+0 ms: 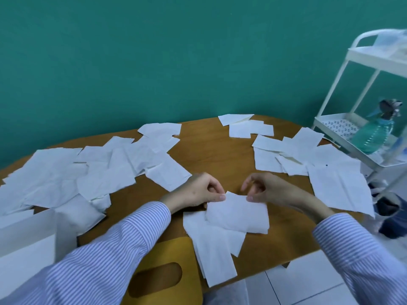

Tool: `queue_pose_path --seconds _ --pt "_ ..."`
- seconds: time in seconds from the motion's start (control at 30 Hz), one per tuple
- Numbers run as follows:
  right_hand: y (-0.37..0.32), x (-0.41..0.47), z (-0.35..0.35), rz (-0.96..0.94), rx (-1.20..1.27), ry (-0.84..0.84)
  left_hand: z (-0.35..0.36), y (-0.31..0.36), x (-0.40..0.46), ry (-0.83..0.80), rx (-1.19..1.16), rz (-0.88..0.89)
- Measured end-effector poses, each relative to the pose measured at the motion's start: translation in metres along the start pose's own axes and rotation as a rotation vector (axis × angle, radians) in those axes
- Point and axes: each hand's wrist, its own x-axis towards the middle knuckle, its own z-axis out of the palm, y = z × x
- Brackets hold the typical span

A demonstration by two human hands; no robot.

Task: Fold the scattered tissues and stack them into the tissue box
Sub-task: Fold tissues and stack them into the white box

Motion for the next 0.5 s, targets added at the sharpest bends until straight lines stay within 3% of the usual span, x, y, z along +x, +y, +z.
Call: queue_pose_path --seconds 0.27,0.4,0.5 --pt "0.019 0.015 0.032 -0.050 -0.136 0.195 0.017 -0.019 0.004 0.151 0.154 0.046" --pt "0.023 0.013 0.030 -0.047 -0.499 0.249 0.014 -0.021 0.005 0.170 0.330 0.069" --pt "0.023 0.010 0.031 -0.055 -0.563 0.262 0.015 -0.020 0.006 0.180 0.353 0.087"
